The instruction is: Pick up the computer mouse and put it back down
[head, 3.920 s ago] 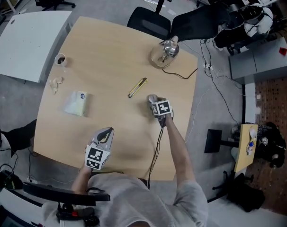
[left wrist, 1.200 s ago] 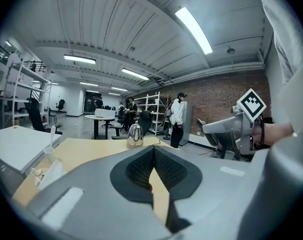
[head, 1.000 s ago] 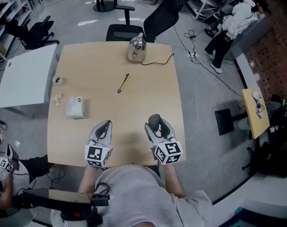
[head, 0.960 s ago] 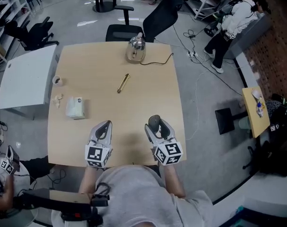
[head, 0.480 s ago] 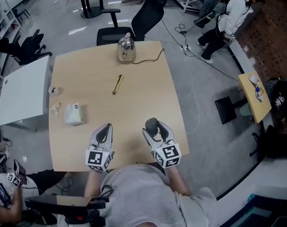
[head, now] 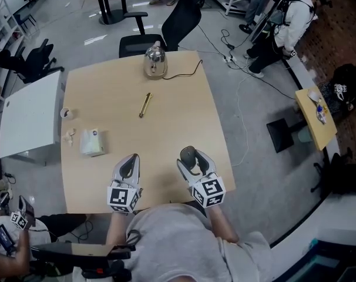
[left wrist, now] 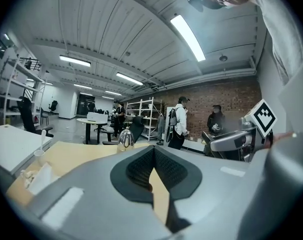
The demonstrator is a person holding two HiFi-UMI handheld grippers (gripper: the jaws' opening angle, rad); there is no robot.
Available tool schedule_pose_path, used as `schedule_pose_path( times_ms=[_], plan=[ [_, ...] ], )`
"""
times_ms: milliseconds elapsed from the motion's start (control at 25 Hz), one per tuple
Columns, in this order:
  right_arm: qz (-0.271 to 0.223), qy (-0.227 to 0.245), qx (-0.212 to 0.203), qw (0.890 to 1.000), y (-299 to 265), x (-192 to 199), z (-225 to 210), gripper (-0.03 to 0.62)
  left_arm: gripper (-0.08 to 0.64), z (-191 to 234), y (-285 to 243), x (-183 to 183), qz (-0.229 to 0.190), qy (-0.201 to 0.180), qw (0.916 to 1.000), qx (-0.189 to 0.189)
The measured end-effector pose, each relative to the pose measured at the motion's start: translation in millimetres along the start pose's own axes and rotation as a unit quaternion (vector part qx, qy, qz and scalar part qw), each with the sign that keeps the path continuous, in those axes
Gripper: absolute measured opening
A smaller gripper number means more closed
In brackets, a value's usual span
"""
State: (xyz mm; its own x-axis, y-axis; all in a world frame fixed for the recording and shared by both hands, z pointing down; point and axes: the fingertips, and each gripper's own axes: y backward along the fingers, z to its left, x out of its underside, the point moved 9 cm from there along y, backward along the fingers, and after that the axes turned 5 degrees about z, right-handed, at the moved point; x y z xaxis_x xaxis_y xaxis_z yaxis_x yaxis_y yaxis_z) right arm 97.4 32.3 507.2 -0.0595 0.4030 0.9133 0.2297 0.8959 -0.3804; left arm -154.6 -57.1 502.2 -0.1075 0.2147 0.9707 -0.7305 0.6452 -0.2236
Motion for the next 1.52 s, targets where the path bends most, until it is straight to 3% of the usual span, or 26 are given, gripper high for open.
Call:
schedule_pose_path(
  times_ms=[280,560,840,1080,1520],
  plan=[
    [0.008,-0.006,0.02,1.0,7,6,-7,0.295,0.02,-8,-7,1,0.006,0.0,0.9998,0.018],
    [0.026,-0.011,0.058,0.998,16,21,-21,0.295,0.02,-12,-14,12,0.018,0.004,0.9993,0.032],
    [0.036,-0.032,0.11,0.993,33,38,-40,0.295,0.02,-27,-29,18,0.028,-0.005,0.9972,0.069],
    [0.072,-0.051,0.164,0.983,54,62,-67,0.295,0.02,-45,-38,12,0.035,-0.015,0.9946,0.096],
    [0.174,-0.093,0.24,0.951,71,148,-112,0.295,0.02,-53,-47,11,0.043,-0.022,0.9922,0.115]
  ],
)
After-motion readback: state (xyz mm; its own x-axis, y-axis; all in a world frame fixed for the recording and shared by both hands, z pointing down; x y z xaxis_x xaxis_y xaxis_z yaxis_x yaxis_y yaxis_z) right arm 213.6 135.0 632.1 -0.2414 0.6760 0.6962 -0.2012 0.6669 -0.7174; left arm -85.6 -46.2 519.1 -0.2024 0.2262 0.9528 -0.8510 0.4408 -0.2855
